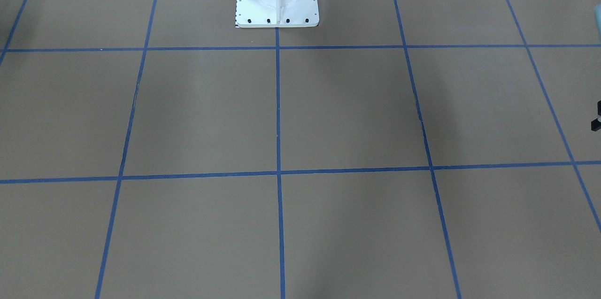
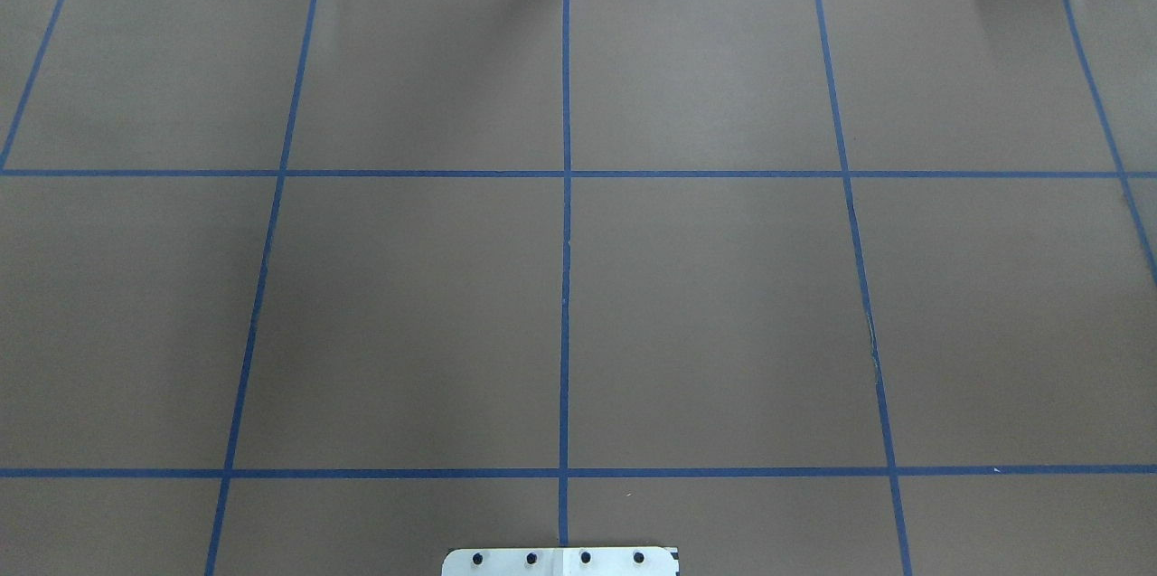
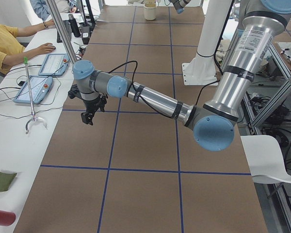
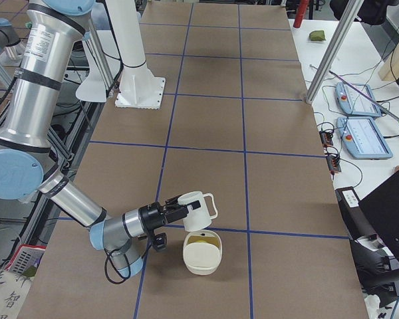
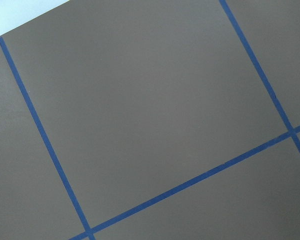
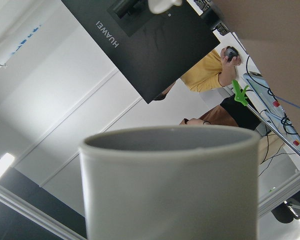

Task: Left arm hands cup to right arm to dump lemon

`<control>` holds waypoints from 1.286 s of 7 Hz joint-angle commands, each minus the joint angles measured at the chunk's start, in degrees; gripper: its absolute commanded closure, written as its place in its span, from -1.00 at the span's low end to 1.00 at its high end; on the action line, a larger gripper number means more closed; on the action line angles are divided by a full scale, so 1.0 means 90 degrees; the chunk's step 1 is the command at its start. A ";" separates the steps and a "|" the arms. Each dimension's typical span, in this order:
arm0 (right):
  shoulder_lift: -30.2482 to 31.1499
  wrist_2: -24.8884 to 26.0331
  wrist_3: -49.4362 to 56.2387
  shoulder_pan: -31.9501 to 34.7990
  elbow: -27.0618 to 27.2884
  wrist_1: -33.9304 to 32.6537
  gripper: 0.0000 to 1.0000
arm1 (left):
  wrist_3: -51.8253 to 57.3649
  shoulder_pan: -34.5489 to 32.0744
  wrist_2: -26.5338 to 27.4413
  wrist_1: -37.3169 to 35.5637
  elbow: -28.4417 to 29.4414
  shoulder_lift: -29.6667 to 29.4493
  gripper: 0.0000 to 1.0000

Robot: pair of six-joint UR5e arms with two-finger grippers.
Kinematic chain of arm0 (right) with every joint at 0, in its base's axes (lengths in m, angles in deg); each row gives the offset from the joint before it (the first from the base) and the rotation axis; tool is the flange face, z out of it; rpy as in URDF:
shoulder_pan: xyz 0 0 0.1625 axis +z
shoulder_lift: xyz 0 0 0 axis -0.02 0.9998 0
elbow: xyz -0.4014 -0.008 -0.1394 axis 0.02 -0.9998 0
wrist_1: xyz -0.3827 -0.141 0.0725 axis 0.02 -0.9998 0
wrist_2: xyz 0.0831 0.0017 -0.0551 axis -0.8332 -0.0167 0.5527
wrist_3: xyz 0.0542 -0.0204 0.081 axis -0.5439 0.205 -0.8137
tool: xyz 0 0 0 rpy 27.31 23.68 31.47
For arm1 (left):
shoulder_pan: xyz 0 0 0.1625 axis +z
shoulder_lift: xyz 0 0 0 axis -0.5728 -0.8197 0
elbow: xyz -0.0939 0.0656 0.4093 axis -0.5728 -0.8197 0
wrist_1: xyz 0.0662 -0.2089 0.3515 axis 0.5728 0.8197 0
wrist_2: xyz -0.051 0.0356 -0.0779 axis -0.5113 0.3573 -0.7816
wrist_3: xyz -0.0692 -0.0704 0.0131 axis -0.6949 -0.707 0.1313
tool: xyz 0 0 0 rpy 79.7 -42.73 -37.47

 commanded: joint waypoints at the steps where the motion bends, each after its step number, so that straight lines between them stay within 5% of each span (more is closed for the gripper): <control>1: 0.0000 0.0077 -0.0047 0.0000 0.0000 0.0070 1.00 | 0.0000 0.0000 0.0000 -0.0001 0.0000 0.0000 -1.00; 4: 0.0039 -0.0593 0.0933 0.0000 0.0048 0.0012 0.97 | 0.0000 0.0000 -0.0010 0.0009 0.0068 0.0000 -1.00; 9: 0.0215 -0.1767 0.5755 0.0020 0.0605 -0.0943 1.00 | 0.0000 0.0020 -0.0019 0.0018 0.0127 0.0019 -1.00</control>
